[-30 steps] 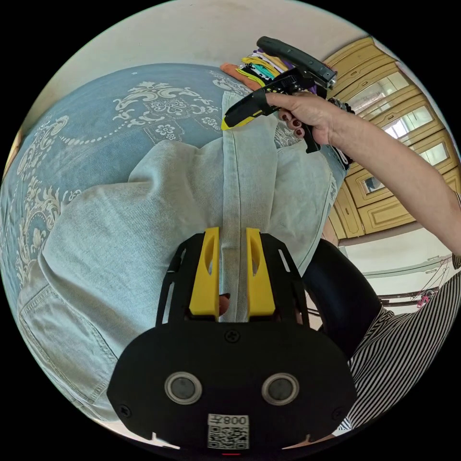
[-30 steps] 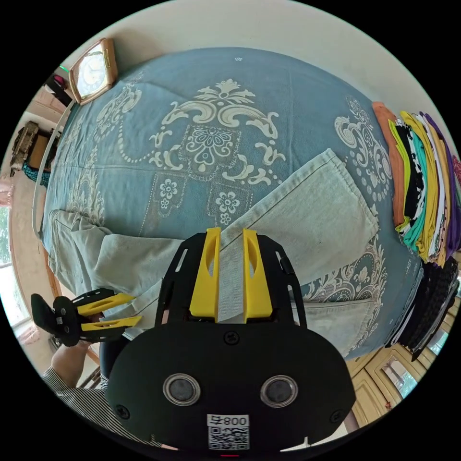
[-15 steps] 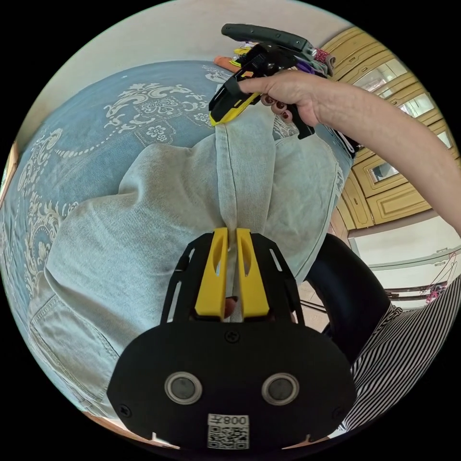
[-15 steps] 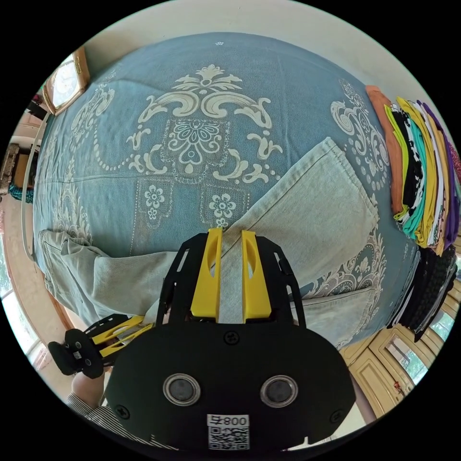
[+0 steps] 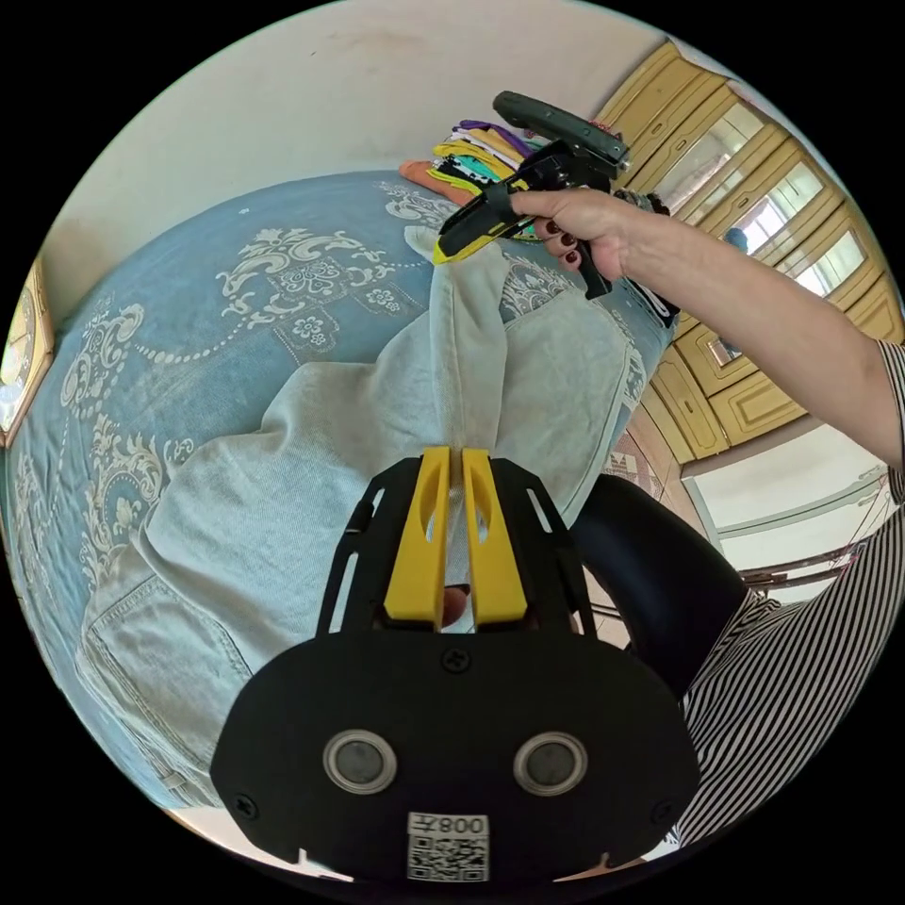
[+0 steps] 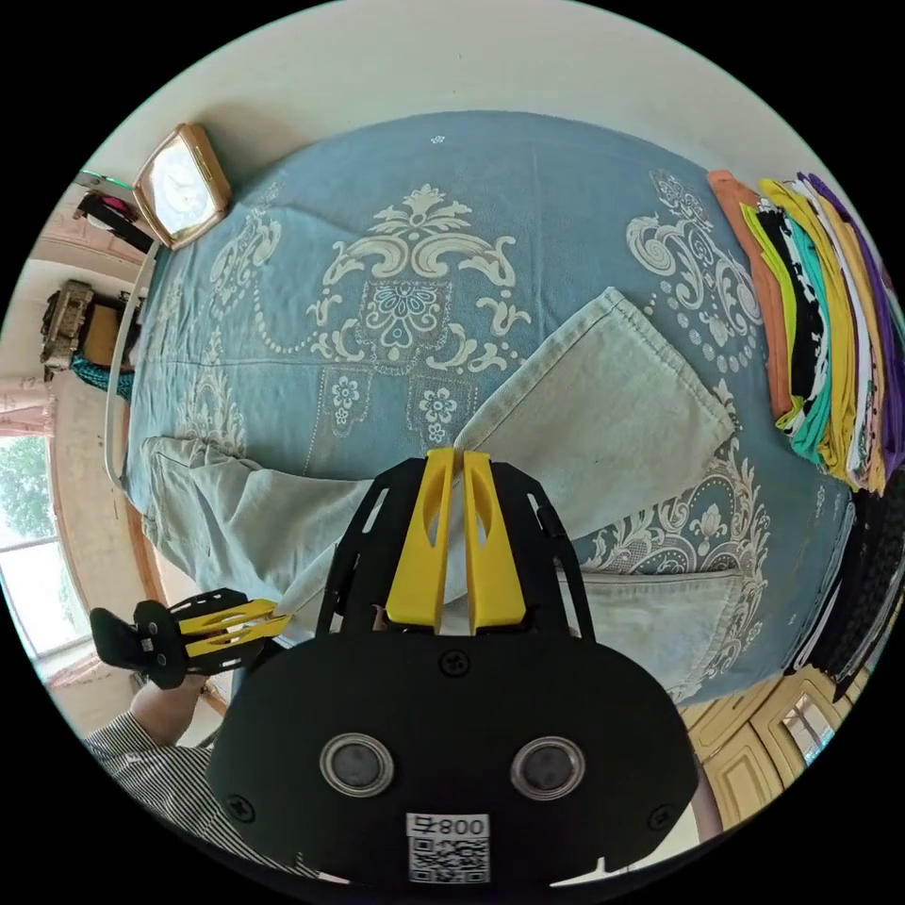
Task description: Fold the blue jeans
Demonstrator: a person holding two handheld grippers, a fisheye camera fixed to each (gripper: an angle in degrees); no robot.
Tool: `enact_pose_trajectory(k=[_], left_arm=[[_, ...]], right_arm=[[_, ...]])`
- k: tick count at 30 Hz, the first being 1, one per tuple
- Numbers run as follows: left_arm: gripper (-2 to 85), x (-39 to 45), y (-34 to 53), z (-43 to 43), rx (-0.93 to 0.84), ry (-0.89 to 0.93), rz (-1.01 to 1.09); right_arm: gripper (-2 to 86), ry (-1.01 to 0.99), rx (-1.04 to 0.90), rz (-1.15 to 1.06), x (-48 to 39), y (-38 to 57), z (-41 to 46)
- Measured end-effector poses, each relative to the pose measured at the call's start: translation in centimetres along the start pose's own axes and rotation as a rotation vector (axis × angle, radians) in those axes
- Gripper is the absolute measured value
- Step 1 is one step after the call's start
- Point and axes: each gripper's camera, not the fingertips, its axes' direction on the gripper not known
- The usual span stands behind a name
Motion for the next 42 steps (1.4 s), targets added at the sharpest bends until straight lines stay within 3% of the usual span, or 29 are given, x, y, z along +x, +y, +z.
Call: enact_pose_trajectory(k=[7, 17, 29, 42], left_arm=[[2.2, 7.5, -1.8, -0.1, -0.004, -0.085, 0.104], [1.9, 17.8, -4.2, 4.1, -0.123, -0.162, 0.274], [2.1, 25.6, -6.6, 11.8, -0.328, -0.163, 0.369], [1.9, 27.3, -9.3, 17.7, -0.435, -0.170, 0.360]], right_arm=[[1.2, -0.144, 0.172, 0.016, 7.0, 11.3, -5.7], [1.2, -0.274, 0.289, 0.173, 14.5, 25.1, -5.6], [1.3, -0.300, 0.243, 0.218, 19.5, 36.1, -1.9], [1.2, -0.256, 0.208, 0.190, 20.3, 41.8, 1.5]])
